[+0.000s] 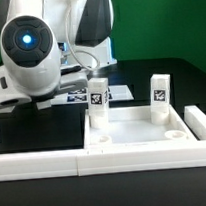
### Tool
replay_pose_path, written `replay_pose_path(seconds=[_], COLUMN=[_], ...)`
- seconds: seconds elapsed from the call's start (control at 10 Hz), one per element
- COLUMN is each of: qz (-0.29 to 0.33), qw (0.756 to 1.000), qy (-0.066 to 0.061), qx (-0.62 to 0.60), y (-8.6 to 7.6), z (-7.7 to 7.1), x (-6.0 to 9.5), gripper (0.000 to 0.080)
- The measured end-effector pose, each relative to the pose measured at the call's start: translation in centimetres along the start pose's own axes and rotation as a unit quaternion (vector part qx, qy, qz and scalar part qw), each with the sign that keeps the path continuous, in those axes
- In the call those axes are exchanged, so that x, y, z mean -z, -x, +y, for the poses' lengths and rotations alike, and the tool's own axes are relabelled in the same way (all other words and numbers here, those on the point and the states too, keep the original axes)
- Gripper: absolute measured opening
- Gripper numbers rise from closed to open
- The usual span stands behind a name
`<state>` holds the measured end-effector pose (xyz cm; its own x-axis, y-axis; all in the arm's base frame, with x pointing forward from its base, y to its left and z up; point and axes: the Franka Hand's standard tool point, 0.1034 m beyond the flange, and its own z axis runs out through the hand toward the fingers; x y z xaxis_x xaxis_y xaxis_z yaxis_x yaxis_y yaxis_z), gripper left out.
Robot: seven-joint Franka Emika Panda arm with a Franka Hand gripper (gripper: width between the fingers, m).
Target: Assemble square table
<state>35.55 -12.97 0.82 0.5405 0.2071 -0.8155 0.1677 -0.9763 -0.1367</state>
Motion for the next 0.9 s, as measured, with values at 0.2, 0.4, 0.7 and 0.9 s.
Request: replay_pose_path(seconds=[0.2, 0.4, 0.7, 0.9], qz=[0.0, -0.001, -0.023, -0.012], qw=[1.0, 1.0, 1.0, 1.0], qy=[0.001, 0.003, 0.001, 0.004], qx=[0.004, 0.007, 0.017, 0.021], y=[0.0, -0.1, 2.0, 4.8], z=[-0.1, -0.2, -0.7, -0.8], x=[0.0, 0.1, 3.3, 7.2], gripper=[0.0289, 0.0289, 0.0291, 0.0291])
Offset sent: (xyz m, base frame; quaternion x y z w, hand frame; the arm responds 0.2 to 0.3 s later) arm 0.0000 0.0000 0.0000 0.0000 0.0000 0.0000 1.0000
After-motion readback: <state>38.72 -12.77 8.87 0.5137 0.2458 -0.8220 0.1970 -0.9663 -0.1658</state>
